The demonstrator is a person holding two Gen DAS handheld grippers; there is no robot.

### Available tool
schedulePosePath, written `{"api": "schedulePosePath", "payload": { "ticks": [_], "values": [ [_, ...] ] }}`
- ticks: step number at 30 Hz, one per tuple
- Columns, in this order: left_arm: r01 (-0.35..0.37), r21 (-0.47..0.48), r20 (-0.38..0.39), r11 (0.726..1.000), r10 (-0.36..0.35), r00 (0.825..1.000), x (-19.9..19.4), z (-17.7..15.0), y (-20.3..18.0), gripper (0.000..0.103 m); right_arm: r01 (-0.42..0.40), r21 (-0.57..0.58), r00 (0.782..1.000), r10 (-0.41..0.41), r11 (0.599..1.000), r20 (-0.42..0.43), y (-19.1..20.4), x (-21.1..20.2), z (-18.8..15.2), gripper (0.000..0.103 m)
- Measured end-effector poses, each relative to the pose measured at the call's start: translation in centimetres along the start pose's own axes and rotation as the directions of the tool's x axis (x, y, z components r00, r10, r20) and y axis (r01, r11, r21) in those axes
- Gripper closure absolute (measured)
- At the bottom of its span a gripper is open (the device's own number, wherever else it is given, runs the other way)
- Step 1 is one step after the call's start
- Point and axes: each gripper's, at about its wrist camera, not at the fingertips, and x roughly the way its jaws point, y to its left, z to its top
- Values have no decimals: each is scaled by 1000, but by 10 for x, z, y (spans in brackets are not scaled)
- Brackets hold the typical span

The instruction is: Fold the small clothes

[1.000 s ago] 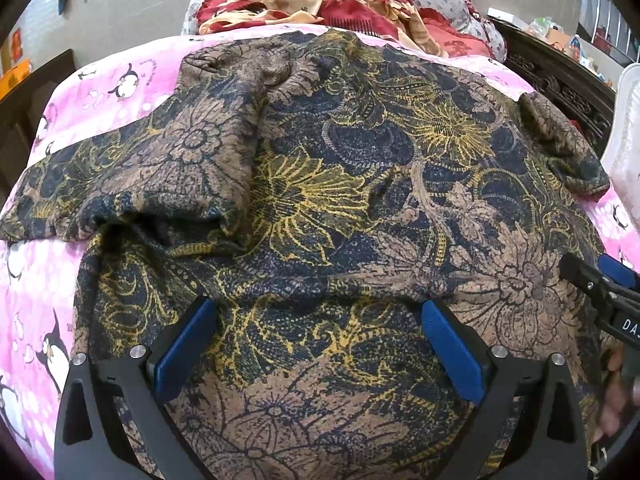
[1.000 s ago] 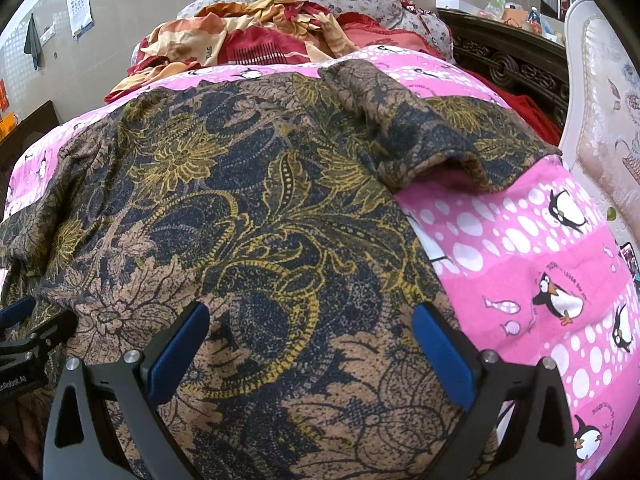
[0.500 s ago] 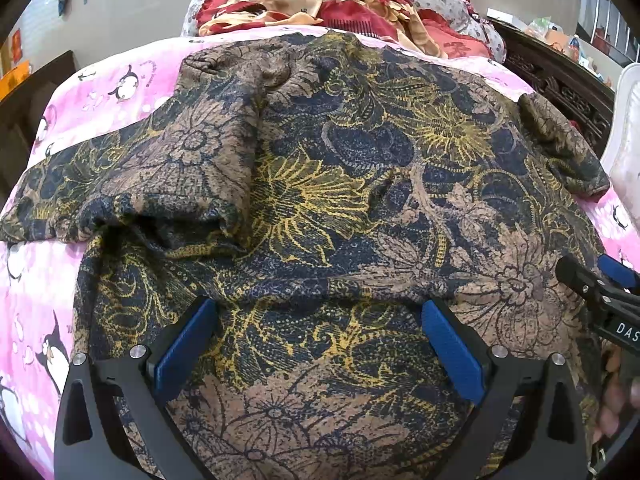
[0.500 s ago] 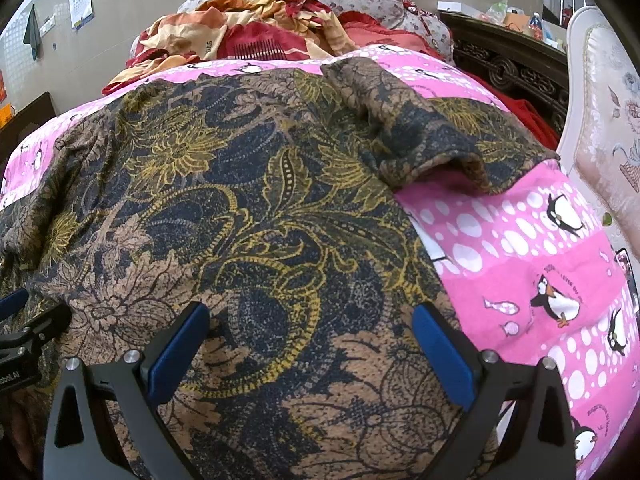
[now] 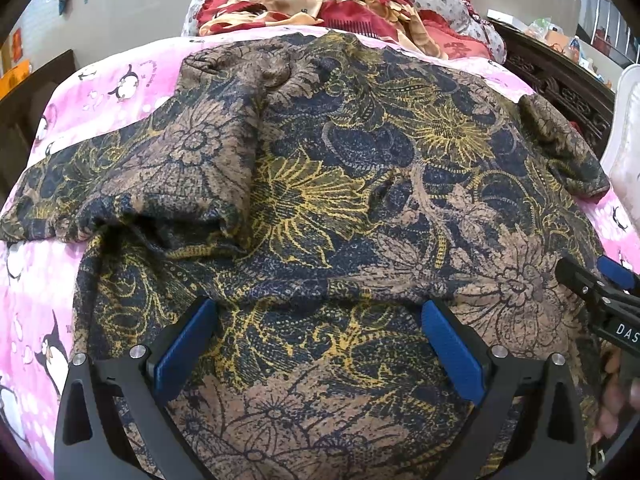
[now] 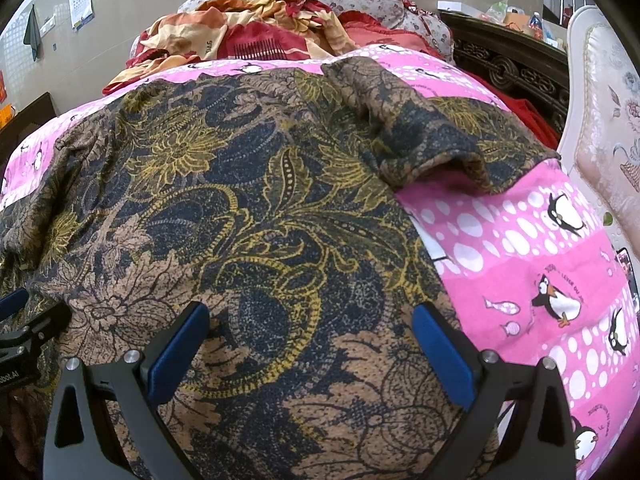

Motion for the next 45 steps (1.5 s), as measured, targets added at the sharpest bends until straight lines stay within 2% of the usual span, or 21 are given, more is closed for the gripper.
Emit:
{"api": "schedulePosePath", "payload": {
  "ticks": [45],
  "values": [
    [20,-12,8,1000,-19,1000,-1,-2,9,16,-12,10,1000,12,1000,6,-1,0,-1,0]
  ]
}}
